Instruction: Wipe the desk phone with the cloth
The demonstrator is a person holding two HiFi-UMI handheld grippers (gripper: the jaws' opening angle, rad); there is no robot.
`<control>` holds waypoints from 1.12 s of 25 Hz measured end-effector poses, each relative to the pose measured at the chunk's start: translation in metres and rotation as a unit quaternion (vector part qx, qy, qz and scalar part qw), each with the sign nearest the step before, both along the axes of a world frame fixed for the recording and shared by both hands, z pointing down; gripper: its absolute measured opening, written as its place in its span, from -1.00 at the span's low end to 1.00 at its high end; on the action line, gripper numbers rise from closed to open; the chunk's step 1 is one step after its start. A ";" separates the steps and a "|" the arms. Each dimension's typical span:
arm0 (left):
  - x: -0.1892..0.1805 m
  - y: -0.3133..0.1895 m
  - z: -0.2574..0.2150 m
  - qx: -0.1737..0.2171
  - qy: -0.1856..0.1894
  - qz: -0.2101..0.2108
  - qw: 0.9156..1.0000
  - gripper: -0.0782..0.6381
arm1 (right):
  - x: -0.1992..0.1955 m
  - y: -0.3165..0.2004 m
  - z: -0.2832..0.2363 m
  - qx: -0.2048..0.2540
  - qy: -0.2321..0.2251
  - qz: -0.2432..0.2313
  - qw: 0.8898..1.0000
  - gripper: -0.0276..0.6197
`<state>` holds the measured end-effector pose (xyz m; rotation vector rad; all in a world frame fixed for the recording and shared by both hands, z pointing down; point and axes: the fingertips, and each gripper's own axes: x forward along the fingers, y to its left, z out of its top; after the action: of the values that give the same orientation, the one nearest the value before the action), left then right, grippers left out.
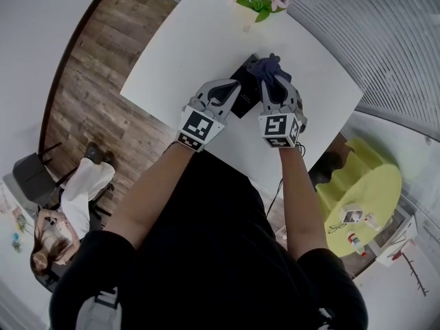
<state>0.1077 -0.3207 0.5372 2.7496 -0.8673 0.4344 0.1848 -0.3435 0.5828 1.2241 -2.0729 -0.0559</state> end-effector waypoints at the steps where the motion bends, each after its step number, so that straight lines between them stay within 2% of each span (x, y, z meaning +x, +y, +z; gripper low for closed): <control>1: 0.000 -0.001 0.002 -0.001 -0.001 0.000 1.000 -0.75 | 0.002 0.000 0.006 -0.003 0.012 -0.002 1.000 -0.64; 4: 0.001 -0.006 0.008 -0.004 -0.002 -0.001 1.000 -0.75 | 0.003 -0.002 0.014 0.001 0.028 -0.008 1.000 -0.64; 12: -0.004 -0.002 0.030 -0.023 -0.012 -0.002 1.000 -0.75 | -0.003 0.005 0.019 -0.005 0.029 -0.018 0.999 -0.64; 28: -0.031 0.026 0.052 -0.042 -0.033 -0.016 0.998 -0.75 | -0.045 0.057 0.050 -0.038 0.029 -0.045 0.998 -0.65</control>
<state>0.0768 -0.2948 0.5894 2.6554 -0.8868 0.5453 0.1397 -0.2864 0.6324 1.0716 -2.0597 -0.0523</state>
